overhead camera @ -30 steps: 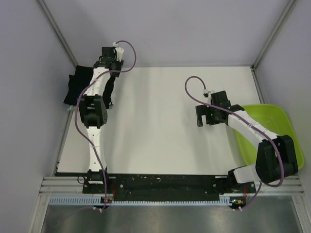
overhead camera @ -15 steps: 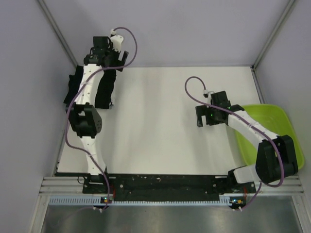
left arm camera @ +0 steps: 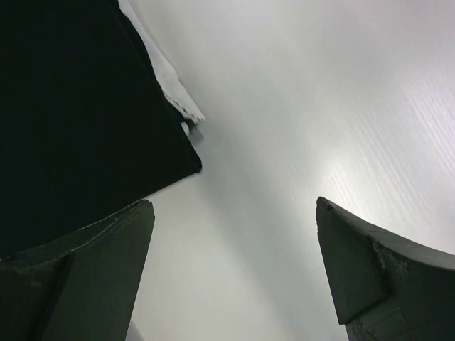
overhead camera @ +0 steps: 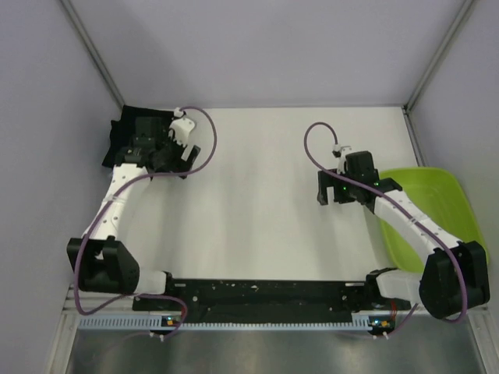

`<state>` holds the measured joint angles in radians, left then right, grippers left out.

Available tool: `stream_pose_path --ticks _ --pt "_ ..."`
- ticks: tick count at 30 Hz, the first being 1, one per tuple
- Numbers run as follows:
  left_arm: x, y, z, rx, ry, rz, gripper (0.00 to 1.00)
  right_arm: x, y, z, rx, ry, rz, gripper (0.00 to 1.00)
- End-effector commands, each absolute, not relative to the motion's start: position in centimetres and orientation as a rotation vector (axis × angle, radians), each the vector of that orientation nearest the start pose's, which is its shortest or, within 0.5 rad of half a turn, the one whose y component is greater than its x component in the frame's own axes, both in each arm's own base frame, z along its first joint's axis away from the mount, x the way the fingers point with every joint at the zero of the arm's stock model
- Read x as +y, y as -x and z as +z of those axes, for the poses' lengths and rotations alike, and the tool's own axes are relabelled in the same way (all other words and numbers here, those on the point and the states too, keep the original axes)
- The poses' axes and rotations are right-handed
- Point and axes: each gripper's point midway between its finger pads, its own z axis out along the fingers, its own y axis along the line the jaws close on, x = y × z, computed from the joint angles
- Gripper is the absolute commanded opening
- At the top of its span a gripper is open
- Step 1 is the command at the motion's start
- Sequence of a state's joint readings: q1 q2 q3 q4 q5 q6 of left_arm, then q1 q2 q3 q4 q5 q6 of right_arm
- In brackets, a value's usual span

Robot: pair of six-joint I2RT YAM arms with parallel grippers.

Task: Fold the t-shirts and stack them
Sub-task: Put the neatly folded tshirt into the corner of the board with the left arm

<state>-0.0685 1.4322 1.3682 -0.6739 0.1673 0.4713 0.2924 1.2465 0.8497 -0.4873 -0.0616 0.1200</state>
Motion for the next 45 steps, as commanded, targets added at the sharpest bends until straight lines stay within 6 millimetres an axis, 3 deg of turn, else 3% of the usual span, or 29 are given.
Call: stream_pose_path --ticks 1,3,7,13,21,26,45 --pt "-2.6 -35.0 18.9 2.185 -0.647 0.040 0.99 10.7 -30.0 11.9 2.351 0.174 0.279 0.99" --pt "-2.5 -33.3 17.0 2.159 -0.613 0.026 0.99 10.3 -30.2 12.0 2.308 0.139 0.262 0.99" --pt "-4.2 -31.1 15.6 2.002 -0.577 -0.071 0.99 9.3 -30.8 12.4 2.201 0.073 0.226 0.99" --pt "-2.5 -31.9 12.5 1.960 -0.250 -0.045 0.99 6.9 -31.0 12.3 2.056 -0.050 0.131 0.99" --pt "-3.1 -33.0 11.9 1.735 -0.263 -0.050 0.99 5.1 -31.5 13.2 1.920 -0.112 0.073 0.99" --pt "-3.3 -33.3 12.1 1.725 -0.249 -0.070 0.99 4.4 -31.5 14.0 1.859 -0.123 0.040 0.99" --pt "-2.1 -34.2 11.5 1.781 -0.173 -0.029 0.99 4.5 -31.5 13.9 1.865 -0.117 0.044 0.99"
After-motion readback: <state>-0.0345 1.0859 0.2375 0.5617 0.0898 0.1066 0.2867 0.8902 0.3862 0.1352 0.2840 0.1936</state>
